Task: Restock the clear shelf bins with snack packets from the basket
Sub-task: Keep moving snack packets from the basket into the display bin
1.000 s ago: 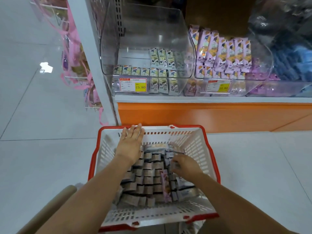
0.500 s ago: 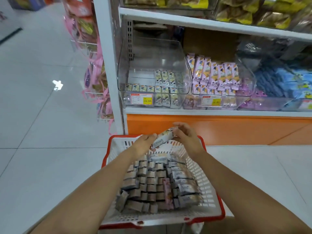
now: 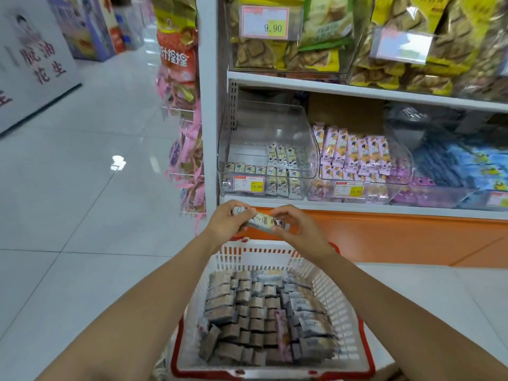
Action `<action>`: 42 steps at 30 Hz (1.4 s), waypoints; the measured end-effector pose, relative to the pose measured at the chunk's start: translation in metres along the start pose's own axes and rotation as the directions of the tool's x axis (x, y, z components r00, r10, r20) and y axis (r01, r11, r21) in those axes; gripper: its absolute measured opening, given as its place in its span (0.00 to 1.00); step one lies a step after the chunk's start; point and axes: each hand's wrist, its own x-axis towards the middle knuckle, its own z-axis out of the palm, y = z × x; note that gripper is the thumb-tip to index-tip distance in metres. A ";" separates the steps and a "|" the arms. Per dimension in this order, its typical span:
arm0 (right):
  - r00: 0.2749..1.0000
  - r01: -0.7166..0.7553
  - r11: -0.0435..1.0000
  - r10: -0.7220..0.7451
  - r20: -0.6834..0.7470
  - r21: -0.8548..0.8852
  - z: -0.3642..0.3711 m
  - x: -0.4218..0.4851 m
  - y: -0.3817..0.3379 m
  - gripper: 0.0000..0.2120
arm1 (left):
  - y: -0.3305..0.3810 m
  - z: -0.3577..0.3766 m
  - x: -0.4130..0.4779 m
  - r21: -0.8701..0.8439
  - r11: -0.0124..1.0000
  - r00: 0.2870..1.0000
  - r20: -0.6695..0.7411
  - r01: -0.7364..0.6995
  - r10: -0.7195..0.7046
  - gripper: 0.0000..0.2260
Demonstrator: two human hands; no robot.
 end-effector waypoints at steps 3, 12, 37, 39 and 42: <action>0.988 0.145 0.975 -0.135 0.073 -0.169 -0.001 0.012 -0.011 0.12 | 0.010 -0.004 0.008 0.024 0.998 0.997 -0.029 -0.065 0.065 0.09; 0.963 0.169 0.958 -0.210 -0.167 -0.232 -0.018 0.075 -0.041 0.09 | 0.034 -0.021 0.032 0.696 0.609 0.780 -0.113 -0.380 0.615 0.17; 0.969 -0.247 0.634 0.180 -0.170 -0.733 0.004 0.261 0.021 0.11 | -0.039 -0.028 0.091 0.896 0.130 0.582 0.160 -0.424 0.797 0.34; 0.973 -0.212 0.621 0.202 -0.108 -0.755 0.004 0.260 0.023 0.12 | -0.036 -0.029 0.089 0.899 0.132 0.610 0.170 -0.417 0.774 0.35; 0.961 -0.229 0.644 0.269 -0.065 -0.730 -0.001 0.254 0.018 0.13 | -0.032 -0.030 0.085 0.911 0.112 0.642 0.189 -0.397 0.743 0.38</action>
